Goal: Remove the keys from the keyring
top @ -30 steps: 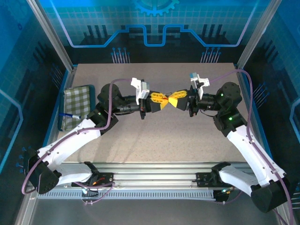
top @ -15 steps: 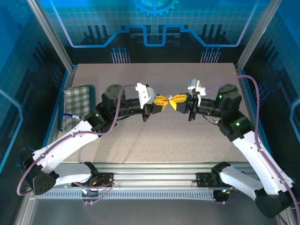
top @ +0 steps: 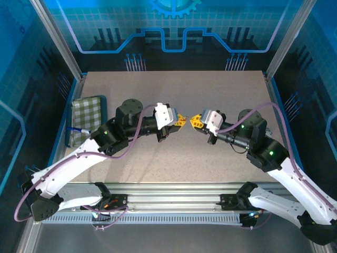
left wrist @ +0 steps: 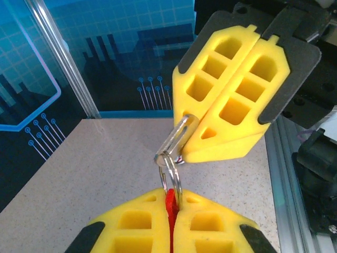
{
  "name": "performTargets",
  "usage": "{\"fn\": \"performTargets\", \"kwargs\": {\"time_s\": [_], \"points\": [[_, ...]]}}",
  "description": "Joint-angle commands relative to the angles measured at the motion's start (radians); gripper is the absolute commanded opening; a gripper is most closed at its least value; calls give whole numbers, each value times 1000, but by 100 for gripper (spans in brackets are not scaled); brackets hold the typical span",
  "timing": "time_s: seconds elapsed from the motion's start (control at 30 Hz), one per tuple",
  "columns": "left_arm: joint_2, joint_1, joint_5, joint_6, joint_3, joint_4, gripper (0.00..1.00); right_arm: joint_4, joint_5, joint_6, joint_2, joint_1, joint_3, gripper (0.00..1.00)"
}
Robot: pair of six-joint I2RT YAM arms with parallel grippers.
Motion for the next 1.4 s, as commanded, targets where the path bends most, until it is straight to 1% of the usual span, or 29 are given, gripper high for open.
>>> {"fn": "performTargets", "kwargs": {"time_s": [0.0,0.13,0.3,0.4,0.5,0.63,0.7,0.8,0.87,0.9,1.03,1.1,1.27,1.37], "points": [[-39,7,-29,-5,31,14,0,-76,38,-112,-9,45,2,0],[-30,15,4,-42,42,10,0,-86,78,-148,-3,100,2,0],[-52,54,49,-147,-9,124,0,-44,97,-102,-5,99,-24,0],[-73,77,87,-193,-47,191,0,14,70,-10,-9,50,-44,0],[-84,77,119,-200,-67,223,0,68,-21,108,6,-4,-53,0],[-93,75,126,-238,-97,304,0,207,-127,278,28,-13,-92,0],[-95,76,121,-255,-115,346,0,292,-143,351,34,-14,-123,0],[-104,75,109,-278,-147,416,0,335,-123,402,44,-22,-146,0],[-107,74,106,-280,-156,429,0,384,-164,462,44,-50,-172,0],[-108,75,108,-283,-156,430,0,394,-169,461,44,-50,-173,0],[-111,75,109,-289,-161,447,0,371,-131,438,47,-40,-173,0],[-111,71,106,-289,-164,450,0,387,-141,454,50,-40,-204,0],[-108,46,91,-257,-161,443,0,398,-102,504,77,-35,-200,0],[-107,22,57,-208,-149,406,0,364,-27,525,87,-32,-184,0]]}}
